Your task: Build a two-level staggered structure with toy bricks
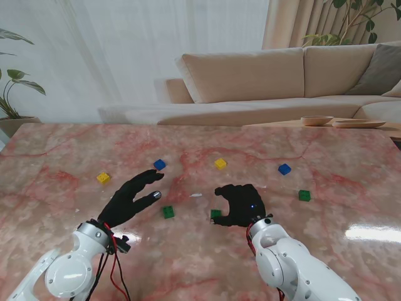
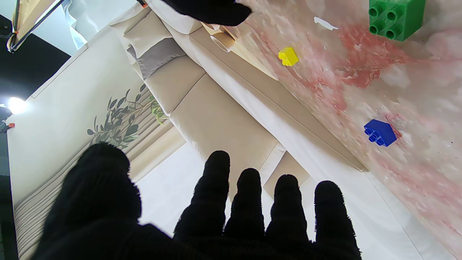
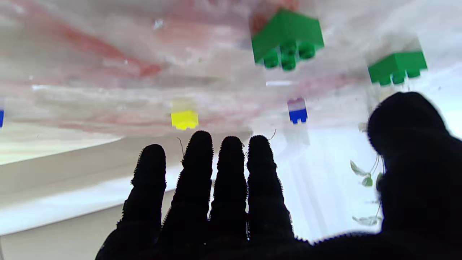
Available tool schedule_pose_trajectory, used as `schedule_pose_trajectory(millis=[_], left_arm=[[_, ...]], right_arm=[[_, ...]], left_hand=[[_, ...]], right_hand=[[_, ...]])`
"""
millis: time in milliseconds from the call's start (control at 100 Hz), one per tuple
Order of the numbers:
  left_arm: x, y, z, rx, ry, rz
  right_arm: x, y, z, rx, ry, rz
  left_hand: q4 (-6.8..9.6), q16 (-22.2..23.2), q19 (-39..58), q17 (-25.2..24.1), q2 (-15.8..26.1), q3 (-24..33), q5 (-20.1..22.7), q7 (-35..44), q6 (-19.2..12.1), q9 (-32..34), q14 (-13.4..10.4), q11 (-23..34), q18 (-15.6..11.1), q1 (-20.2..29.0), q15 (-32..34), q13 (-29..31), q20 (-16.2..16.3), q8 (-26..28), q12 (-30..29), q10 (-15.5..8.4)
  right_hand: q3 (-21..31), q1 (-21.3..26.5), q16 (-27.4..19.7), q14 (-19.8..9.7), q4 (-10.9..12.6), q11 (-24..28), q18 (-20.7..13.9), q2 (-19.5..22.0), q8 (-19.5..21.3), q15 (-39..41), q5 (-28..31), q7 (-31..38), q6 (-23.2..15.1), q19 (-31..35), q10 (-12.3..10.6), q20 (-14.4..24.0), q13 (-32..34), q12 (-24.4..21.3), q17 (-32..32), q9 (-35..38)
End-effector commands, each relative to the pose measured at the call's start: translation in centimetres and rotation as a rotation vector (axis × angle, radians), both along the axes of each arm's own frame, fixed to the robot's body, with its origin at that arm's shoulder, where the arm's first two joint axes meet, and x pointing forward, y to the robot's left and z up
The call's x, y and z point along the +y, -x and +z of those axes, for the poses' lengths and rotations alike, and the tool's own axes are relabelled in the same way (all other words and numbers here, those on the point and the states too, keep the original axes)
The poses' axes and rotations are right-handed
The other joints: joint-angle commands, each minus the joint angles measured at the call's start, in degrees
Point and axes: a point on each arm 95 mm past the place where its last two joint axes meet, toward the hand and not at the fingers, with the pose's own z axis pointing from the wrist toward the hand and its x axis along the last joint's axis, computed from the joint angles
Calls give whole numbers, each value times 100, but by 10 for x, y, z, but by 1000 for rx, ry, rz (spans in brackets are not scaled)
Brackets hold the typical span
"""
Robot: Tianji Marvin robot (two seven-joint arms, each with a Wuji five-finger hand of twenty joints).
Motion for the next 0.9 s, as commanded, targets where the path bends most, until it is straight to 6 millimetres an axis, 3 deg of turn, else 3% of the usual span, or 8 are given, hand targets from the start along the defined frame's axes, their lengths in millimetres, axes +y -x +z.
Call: schedule_pose_trajectory(millis=[0, 160, 260, 300, 460, 480, 560, 890], left_arm=[[-1, 0, -1, 7, -10, -1], [-3, -5, 0, 4, -39, -7], [-3, -11, 1, 7, -93, -22], [-2, -13, 2, 6, -128, -26], [-3, -25, 2, 14, -246, -49], [-3, -27, 1, 17, -259, -52], [-5, -32, -1, 24, -315, -53], [-10, -54, -24, 54, -487, -51]], right_arm=[[0, 7, 4, -3, -18, 0], [-10, 19, 22, -43, -99, -25], [-16, 26, 29, -70, -130, -48], [-17, 29, 31, -80, -136, -55], [-20, 36, 34, -104, -169, -72], [-20, 37, 34, -107, -172, -72], [-21, 39, 35, -119, -185, -72], [-25, 43, 35, -136, -218, -86]], left_hand=[[-112, -65, -37, -45, 135, -221, -2, -89, 43, -140, -293, -39, -77, 18, -89, -61, -15, -61, -91, -125], [-68, -59, -100, -65, -142, -185, -43, -92, 65, -178, -254, -22, -109, 62, -89, -104, -36, -64, -80, -104], [17, 31, -225, -82, -560, -22, -172, -109, 127, -285, -127, 31, 6, 98, -33, -218, 14, -82, -24, -72], [6, 151, -306, -96, -866, 384, -230, -111, 151, -334, -79, 25, 85, -55, -48, -295, 340, -131, 84, -55], [-430, 619, -790, -198, -1792, 959, -481, -145, 367, -711, 37, 116, 4, 107, 119, -665, 904, -193, 571, 31], [-537, 783, -1039, -183, -1996, 1347, -556, -148, 411, -745, 55, 36, -29, -23, 110, -721, 1156, -206, 688, 56], [-689, 972, -1233, -227, -2366, 1876, -613, -105, 478, -790, 98, -13, -85, -155, 201, -816, 1459, -176, 850, 106], [-1038, 1469, -1445, -276, -3282, 3406, -743, 300, 360, -834, 195, 12, -165, -432, 516, -903, 2036, 66, 1275, 87]], right_hand=[[67, -333, -419, 94, 224, -357, 53, 152, -162, -594, -222, -187, 159, -462, 119, -392, -117, -375, -81, -163], [83, -419, -1021, 188, 228, -1016, -14, 271, -412, -1704, -295, -348, 225, -1161, 213, -1109, -75, -1065, -77, -122], [86, -421, -1108, 213, 228, -1104, -16, 285, -447, -1898, -288, -354, 226, -1261, 212, -1237, -114, -1165, -115, -114], [88, -418, -1116, 218, 229, -1116, -17, 285, -454, -1925, -285, -355, 224, -1275, 211, -1256, -119, -1177, -128, -115], [89, -407, -1145, 218, 229, -1161, -35, 281, -485, -2027, -291, -361, 236, -1317, 219, -1322, -145, -1217, -157, -114], [88, -408, -1151, 215, 228, -1172, -43, 281, -489, -2045, -291, -361, 240, -1328, 221, -1334, -159, -1224, -163, -121], [89, -405, -1168, 226, 229, -1151, -42, 283, -507, -2074, -291, -363, 236, -1372, 237, -1389, -111, -1232, -170, -23], [86, -381, -1180, 238, 226, -1169, -26, 281, -549, -2136, -263, -342, 239, -1368, 238, -1462, -185, -1274, -187, -138]])
